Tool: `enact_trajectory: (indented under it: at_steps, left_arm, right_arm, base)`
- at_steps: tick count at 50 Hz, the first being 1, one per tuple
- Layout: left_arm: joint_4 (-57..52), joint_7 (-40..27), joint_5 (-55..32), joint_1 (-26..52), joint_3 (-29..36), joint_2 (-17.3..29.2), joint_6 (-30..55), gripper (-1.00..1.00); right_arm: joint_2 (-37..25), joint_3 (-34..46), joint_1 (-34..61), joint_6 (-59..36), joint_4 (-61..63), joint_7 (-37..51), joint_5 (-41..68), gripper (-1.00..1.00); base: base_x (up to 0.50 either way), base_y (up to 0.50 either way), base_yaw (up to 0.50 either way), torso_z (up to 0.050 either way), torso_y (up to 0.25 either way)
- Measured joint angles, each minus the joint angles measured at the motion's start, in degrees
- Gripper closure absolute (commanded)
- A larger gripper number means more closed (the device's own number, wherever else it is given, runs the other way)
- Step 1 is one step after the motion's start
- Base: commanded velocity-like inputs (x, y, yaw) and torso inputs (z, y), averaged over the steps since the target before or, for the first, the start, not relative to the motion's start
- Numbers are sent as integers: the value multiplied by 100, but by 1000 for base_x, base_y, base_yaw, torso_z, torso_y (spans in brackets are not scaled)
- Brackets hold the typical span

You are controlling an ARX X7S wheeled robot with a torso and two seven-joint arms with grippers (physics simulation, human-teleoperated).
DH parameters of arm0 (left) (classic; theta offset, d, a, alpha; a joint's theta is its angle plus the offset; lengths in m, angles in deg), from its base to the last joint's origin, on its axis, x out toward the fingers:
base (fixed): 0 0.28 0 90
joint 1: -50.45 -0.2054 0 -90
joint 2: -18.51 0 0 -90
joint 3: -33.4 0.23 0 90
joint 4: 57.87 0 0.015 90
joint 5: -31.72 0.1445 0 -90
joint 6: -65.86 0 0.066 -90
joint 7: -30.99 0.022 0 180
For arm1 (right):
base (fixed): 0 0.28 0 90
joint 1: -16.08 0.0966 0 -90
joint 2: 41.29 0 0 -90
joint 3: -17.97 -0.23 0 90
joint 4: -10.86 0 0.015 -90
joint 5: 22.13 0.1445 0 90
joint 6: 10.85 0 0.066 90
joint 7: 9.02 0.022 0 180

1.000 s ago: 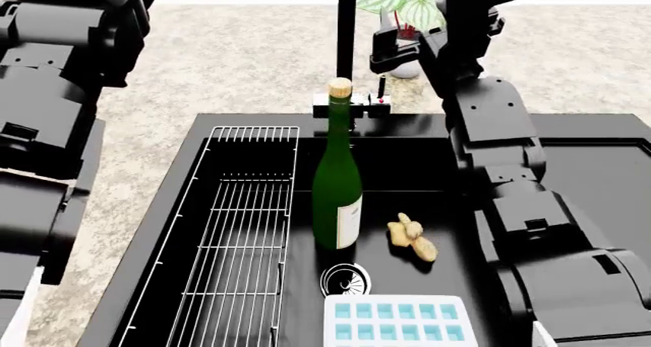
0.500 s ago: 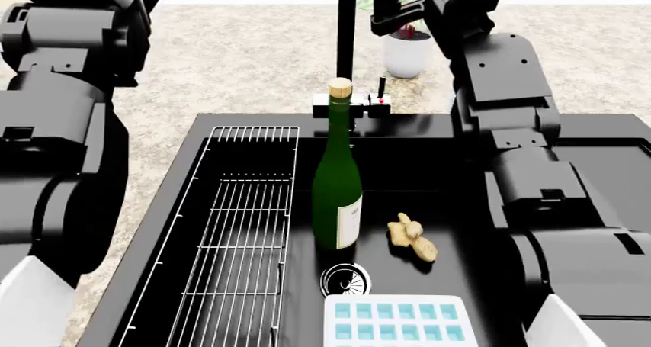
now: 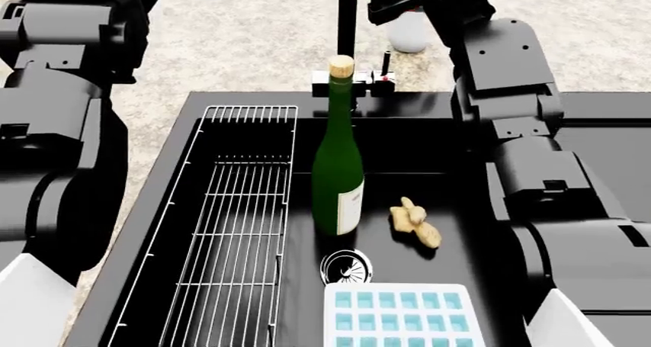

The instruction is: Pick the bottle and ice cube tray and place them in the sink. Then turn on the water.

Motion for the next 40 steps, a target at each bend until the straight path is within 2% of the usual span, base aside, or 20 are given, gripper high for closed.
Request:
enact_trajectory:
  at_steps: [40]
  left_arm:
    - [0, -12, -47, 15, 29, 19, -12, -100]
  right_arm:
    - [3, 131, -128, 37, -10, 47, 154, -100]
  base:
    - [0, 0, 0, 0, -154]
